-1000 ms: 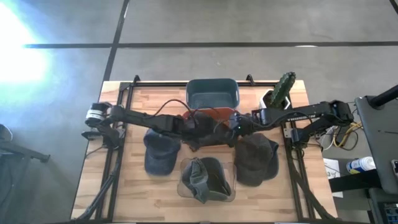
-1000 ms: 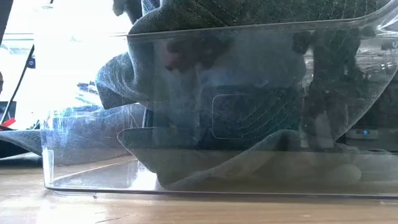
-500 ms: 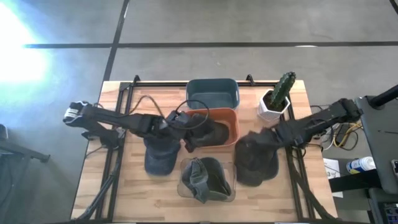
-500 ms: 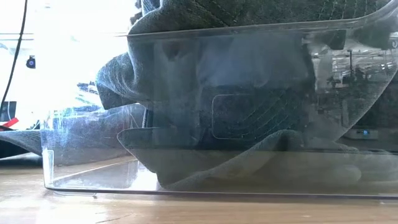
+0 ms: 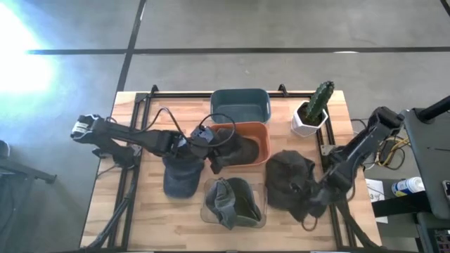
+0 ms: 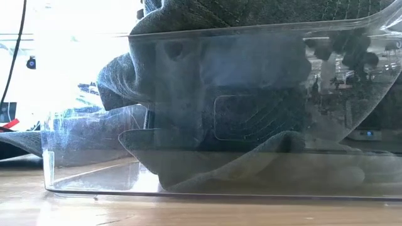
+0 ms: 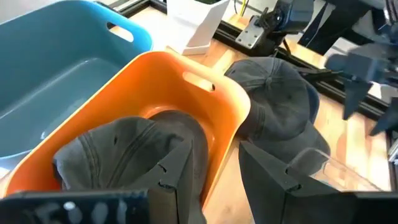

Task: Pick & Place hat
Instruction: Put the black cap into the orange bin

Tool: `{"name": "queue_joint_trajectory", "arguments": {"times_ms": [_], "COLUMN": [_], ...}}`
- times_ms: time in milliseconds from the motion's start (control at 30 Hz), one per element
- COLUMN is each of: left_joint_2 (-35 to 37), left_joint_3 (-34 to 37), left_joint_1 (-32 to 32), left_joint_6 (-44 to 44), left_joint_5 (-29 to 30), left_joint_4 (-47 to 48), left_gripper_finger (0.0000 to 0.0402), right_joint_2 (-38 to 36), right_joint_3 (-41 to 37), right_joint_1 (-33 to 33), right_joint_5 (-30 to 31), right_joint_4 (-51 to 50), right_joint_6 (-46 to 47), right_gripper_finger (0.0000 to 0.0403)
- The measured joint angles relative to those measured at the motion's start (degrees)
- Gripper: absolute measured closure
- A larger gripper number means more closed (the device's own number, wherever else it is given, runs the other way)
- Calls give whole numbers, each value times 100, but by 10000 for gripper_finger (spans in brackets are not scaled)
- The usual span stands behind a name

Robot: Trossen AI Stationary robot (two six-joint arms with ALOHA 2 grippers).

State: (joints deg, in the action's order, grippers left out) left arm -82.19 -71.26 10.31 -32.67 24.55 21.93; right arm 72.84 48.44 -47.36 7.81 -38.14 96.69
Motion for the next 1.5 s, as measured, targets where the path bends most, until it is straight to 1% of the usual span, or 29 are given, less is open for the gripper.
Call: {"name": "queue_joint_trajectory", "arguments": {"times_ms": [67,200,267,333,400,500,567,667,733,833,900,967,1033,1133,1200,1300,1400,1500], "left_joint_2": [0,-4,-4,-4,-4,-4,-4,-4,-4,-5,-6,-6,-7,-7,-7,-7,-7,-7], "left_joint_3": [39,39,39,39,39,39,39,39,39,39,39,39,39,39,39,39,39,39], "left_joint_1": [-2,-2,-2,-2,-2,-2,-6,-7,-7,-7,-6,-5,-4,-4,-4,-4,-4,0], "left_joint_6": [126,373,430,460,460,485,545,554,554,554,554,554,550,518,476,384,352,294], "left_joint_5": [-2,-91,-111,-111,-113,-112,-112,-115,-133,-137,-137,-137,-137,-137,-137,-139,-139,-139], "left_joint_4": [65,144,152,157,165,179,195,277,300,305,303,302,302,302,302,302,300,300], "left_gripper_finger": [280,280,280,280,280,280,280,280,280,280,280,280,280,280,280,280,280,280], "right_joint_2": [237,667,858,1065,1321,1729,1952,2116,2075,1781,1408,953,393,-567,-1203,-1971,-2381,-2406], "right_joint_3": [-60,-115,-113,-111,-47,188,450,1066,1494,1927,2019,1925,1608,950,505,-69,-523,-649], "right_joint_1": [-244,-497,-586,-638,-642,-624,-625,-633,-631,-626,-580,-484,-314,-40,134,368,599,793], "right_joint_5": [100,-110,-89,29,94,141,139,176,452,931,1240,1457,1447,1248,1013,791,669,627], "right_joint_4": [277,710,980,1243,1264,937,480,-735,-1774,-3222,-3920,-4377,-4650,-4677,-4521,-3940,-3595,-3546], "right_joint_6": [72,571,709,648,404,-52,-301,-576,-640,-445,-174,142,506,1188,1518,1587,1585,1453], "right_gripper_finger": [177,177,177,177,177,177,177,177,177,177,177,177,177,177,177,177,177,177]}}
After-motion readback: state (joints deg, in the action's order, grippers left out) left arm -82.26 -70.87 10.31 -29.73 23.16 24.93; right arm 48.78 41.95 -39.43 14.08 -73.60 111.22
